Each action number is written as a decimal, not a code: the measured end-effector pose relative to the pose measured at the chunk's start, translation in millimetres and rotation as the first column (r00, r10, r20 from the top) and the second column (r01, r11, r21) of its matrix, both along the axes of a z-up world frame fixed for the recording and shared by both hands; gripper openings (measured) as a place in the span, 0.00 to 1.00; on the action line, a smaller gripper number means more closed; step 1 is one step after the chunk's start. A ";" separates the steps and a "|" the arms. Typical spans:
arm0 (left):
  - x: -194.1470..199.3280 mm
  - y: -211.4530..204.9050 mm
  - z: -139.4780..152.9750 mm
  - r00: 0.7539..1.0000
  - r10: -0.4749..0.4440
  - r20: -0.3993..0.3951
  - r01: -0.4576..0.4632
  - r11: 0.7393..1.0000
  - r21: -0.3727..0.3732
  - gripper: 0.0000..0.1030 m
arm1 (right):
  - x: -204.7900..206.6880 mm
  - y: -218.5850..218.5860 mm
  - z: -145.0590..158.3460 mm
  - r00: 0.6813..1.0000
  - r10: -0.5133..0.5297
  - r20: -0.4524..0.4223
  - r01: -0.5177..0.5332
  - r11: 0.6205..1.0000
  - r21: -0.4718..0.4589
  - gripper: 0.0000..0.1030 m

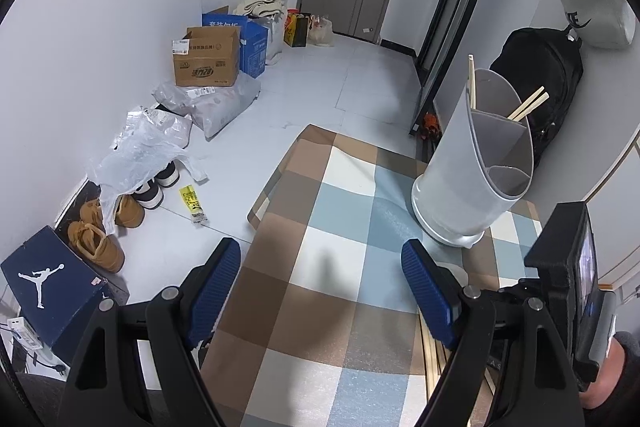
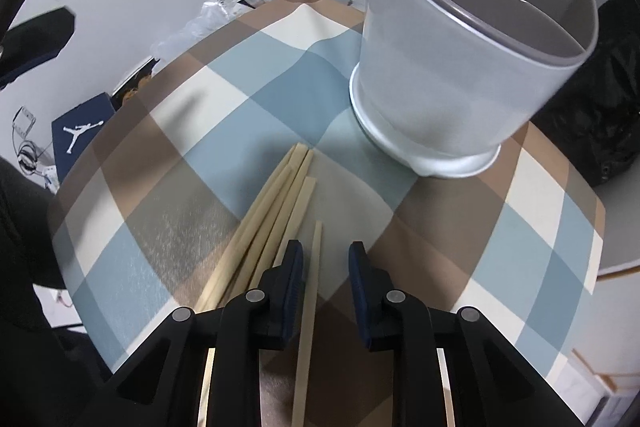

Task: Organize utensils
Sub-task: 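Lower the right tool to the chopstick pile and grasp one chopstick, then lift the chopstick with the right tool while the left tool grasps another chopstick, then carry both held chopsticks up and over the white holder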

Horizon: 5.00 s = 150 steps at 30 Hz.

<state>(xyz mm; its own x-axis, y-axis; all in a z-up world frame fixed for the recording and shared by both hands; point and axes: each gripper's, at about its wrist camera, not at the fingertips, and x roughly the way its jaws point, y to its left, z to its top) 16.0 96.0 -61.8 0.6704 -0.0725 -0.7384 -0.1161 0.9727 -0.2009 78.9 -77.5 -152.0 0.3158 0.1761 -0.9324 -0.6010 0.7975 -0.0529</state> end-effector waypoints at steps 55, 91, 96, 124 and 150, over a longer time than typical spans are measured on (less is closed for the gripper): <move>40.4 -77.8 -52.5 0.949 -0.159 -0.271 0.140 0.986 -0.086 0.00 | -26.9 -129.6 111.3 0.937 -0.305 0.173 0.158 0.808 0.567 0.03; 41.6 -84.2 -64.1 0.932 -0.199 -0.304 0.241 0.964 0.109 0.31 | -29.0 -129.4 115.1 0.937 -0.301 0.176 0.146 0.796 0.588 0.03; 42.7 -84.0 -62.8 0.935 -0.191 -0.298 0.233 0.966 0.112 0.24 | -28.7 -128.6 114.9 0.938 -0.301 0.170 0.149 0.796 0.587 0.03; 49.2 -44.9 -42.7 0.962 -0.160 -0.222 0.124 0.978 -0.166 0.00 | -23.3 -118.7 108.3 0.940 -0.298 0.166 0.156 0.808 0.568 0.03; 17.8 -51.5 84.1 0.943 -0.296 0.154 0.315 0.942 -0.119 0.00 | -38.6 -111.0 156.6 0.899 -0.314 0.305 0.065 0.785 0.617 0.03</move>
